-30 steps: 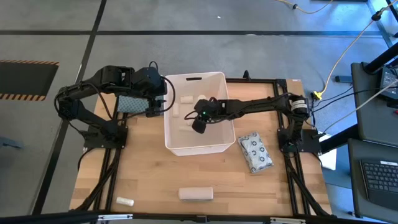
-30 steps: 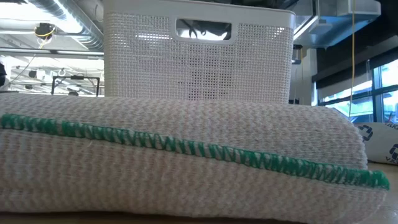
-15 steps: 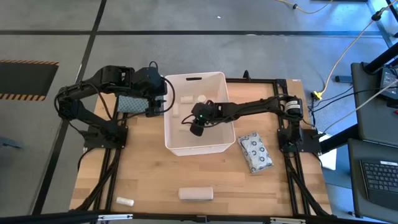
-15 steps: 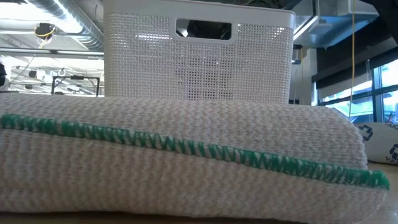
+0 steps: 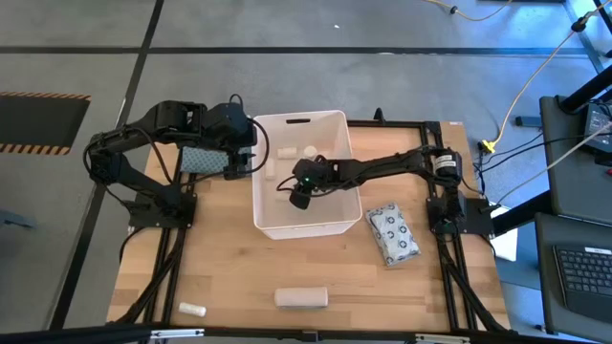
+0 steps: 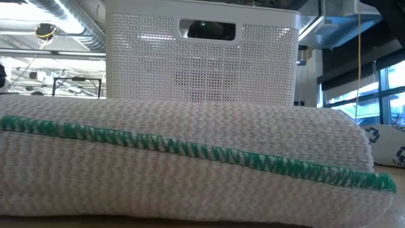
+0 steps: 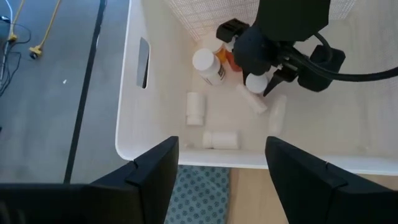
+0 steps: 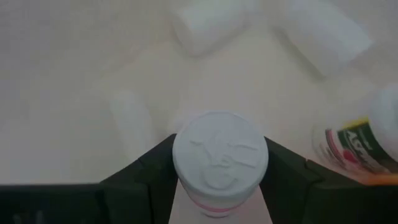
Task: Pick & place medical supplies in basket/bin
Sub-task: Put the pink medicine bottle into the white bin
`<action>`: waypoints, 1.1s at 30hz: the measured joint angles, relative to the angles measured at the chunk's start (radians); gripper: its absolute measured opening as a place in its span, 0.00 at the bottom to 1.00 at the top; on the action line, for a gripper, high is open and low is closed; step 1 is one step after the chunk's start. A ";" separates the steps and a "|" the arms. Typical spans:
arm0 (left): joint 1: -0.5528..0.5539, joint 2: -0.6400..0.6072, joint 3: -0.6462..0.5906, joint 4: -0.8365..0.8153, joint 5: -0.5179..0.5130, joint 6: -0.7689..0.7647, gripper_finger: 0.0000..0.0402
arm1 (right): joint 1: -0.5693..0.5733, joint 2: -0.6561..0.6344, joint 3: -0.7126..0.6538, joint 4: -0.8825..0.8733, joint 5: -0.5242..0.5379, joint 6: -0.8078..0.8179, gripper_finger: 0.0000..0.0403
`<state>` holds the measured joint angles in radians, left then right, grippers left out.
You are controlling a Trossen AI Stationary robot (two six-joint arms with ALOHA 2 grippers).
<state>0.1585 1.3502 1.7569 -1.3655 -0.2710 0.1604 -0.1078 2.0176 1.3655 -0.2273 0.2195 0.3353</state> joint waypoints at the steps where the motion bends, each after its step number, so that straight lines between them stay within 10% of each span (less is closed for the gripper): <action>1: 0.000 0.000 0.000 0.000 0.000 0.000 0.58 | 0.000 0.004 0.000 0.012 0.000 0.000 0.48; 23: 0.000 0.000 0.000 0.000 0.000 0.002 0.58 | 0.000 0.049 0.001 0.194 0.050 -0.027 0.42; 33: 0.000 0.000 0.000 0.000 -0.005 0.003 0.58 | 0.008 0.049 0.000 0.143 0.048 -0.083 0.57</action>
<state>0.1585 1.3502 1.7569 -1.3659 -0.2760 0.1634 -0.1001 2.0670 1.3659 -0.0845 0.2676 0.2522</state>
